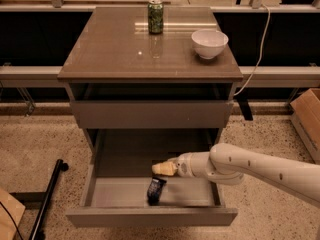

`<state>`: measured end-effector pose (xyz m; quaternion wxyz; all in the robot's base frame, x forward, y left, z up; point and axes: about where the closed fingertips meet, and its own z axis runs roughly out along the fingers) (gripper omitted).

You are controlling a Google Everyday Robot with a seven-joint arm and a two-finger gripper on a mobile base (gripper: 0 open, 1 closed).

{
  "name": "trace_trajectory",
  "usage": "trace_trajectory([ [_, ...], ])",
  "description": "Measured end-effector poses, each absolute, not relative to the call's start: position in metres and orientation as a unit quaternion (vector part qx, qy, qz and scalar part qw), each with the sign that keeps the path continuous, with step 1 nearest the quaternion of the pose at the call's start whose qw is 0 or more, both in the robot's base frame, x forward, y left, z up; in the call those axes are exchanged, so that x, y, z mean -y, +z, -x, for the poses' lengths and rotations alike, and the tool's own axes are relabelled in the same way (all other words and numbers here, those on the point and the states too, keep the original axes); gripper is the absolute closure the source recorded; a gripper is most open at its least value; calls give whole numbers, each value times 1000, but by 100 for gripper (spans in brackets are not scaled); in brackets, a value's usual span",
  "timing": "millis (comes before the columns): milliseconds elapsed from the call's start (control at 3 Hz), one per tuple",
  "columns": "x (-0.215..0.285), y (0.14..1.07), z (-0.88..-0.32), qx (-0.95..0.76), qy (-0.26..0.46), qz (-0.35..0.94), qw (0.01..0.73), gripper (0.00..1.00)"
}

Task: Place rxbar blueberry into middle drawer

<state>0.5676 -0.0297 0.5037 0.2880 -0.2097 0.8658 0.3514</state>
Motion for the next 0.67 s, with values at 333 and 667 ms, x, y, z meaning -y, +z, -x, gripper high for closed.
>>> trace_trajectory([
  [333, 28, 503, -567, -866, 352, 211, 287, 0],
  [667, 28, 503, -567, -866, 352, 211, 287, 0],
])
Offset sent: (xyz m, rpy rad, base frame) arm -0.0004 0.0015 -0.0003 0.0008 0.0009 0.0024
